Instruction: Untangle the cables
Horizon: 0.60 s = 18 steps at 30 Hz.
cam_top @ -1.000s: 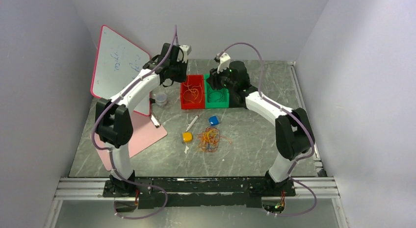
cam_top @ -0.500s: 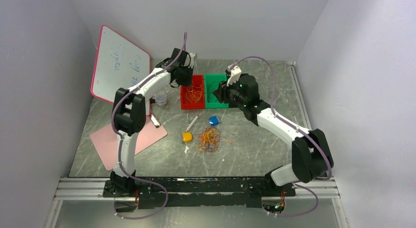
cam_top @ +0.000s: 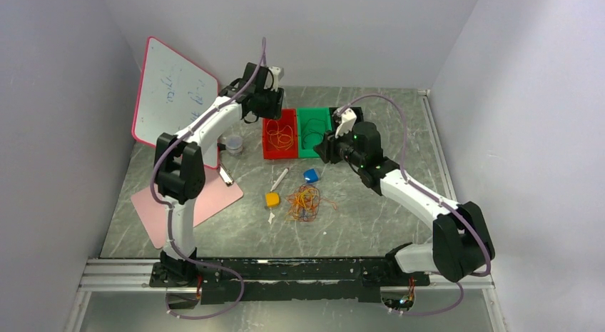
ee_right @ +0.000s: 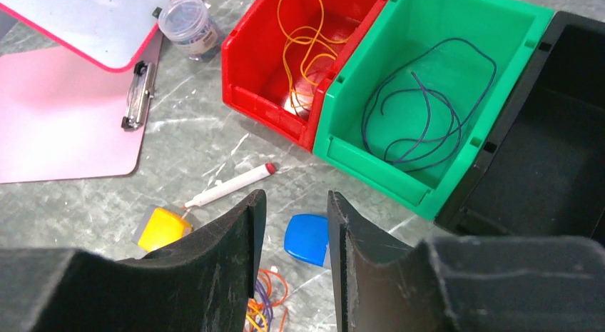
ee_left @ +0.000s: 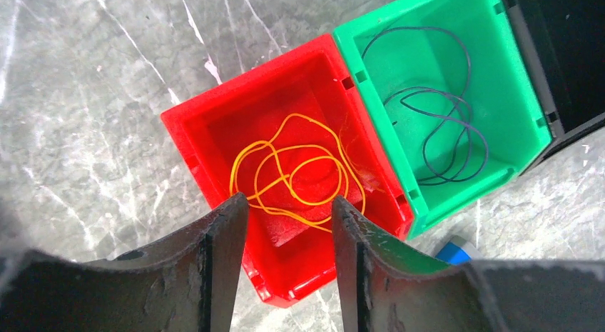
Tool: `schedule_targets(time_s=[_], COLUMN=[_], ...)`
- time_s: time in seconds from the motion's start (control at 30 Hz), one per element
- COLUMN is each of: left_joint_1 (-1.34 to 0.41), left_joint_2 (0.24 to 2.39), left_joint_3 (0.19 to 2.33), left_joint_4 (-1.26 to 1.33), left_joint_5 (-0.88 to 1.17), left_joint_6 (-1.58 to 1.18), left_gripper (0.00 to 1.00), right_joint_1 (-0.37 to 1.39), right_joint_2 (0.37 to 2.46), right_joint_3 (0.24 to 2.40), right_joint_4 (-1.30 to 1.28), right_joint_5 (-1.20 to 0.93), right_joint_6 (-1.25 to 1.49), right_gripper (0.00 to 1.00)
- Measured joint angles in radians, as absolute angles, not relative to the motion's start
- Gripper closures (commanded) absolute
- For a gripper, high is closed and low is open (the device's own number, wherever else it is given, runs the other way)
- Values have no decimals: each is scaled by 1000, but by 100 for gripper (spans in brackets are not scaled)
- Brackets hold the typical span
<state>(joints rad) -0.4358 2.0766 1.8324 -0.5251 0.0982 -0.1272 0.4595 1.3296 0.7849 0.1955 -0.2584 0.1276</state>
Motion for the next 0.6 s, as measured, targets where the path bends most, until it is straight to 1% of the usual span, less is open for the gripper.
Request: schedule_targets(time_s=[0.17,0.27,0.47,0.6], left_joint_1=[-436,-446,-492,-581], left_joint_2=[2018,1961,1758,1601], left_joint_3=[1820,1774,1574,1394], left_joint_4=[-522,-518,-494,-456], left_joint_5=[87,58,16,3], left_joint_6=[-127,-129,-166,-232], left_gripper=[47,46,47,47], right_joint_1=[459,459,459,459], right_joint_2=[1309,1286,1227,1185], right_joint_3=[777,777,762,721], right_joint_4=[168,146,72,19], right_joint_5=[-258,-257,-246,-246], right_joint_6=[134,139,201,277], right_gripper=[59,59,58,56])
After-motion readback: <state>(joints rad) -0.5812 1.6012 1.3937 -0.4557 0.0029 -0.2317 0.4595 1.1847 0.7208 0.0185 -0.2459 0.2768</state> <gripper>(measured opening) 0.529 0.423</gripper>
